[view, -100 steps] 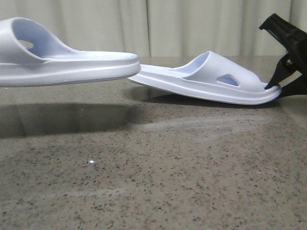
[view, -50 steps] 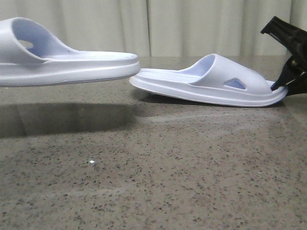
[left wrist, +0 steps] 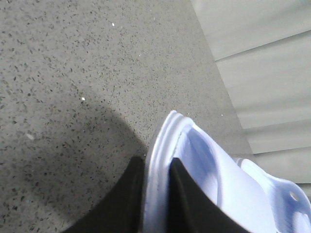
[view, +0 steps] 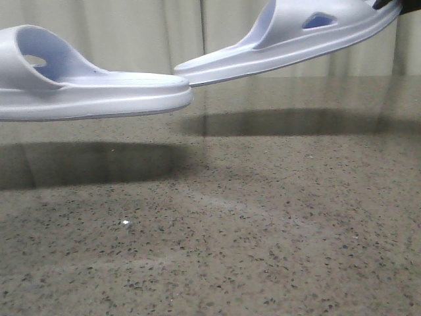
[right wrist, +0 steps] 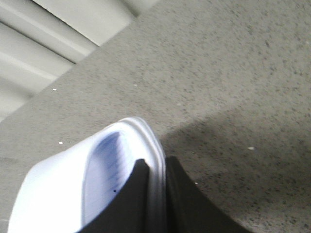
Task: Insert blue slippers together front up
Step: 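Lift the slipper with the right gripper toward the left-held slipper, then move the right-held slipper over the left-held slipper, aligning soles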
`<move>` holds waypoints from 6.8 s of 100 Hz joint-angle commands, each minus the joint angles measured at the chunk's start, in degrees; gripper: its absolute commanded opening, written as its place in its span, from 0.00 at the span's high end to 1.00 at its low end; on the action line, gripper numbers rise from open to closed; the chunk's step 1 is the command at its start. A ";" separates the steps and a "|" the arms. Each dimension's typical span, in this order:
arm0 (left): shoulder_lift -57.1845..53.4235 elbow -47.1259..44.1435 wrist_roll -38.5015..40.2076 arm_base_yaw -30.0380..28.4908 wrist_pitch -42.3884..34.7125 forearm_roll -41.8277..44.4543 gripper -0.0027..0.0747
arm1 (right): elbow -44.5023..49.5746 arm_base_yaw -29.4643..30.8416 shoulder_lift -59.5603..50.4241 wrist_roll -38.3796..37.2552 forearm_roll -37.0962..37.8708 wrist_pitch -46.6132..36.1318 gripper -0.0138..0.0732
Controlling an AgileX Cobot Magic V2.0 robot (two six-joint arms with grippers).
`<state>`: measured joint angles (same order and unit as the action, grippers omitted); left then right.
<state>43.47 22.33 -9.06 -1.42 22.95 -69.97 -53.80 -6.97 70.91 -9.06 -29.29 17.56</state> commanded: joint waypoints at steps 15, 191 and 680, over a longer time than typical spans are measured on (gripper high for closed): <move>-0.30 1.60 -0.43 -0.15 -0.37 -2.09 0.94 | -3.22 0.19 -3.87 1.00 0.07 -0.03 0.96; -0.30 1.60 -12.51 -0.03 2.14 -16.08 0.94 | 0.70 -11.69 -7.14 3.52 -11.53 2.06 0.96; -0.05 1.60 -22.53 -0.03 33.83 -36.66 0.94 | 6.89 17.13 10.75 62.15 -73.99 57.53 0.96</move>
<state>43.57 22.15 -31.61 -1.57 51.14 -101.44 -45.14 10.30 81.94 51.79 -99.12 64.21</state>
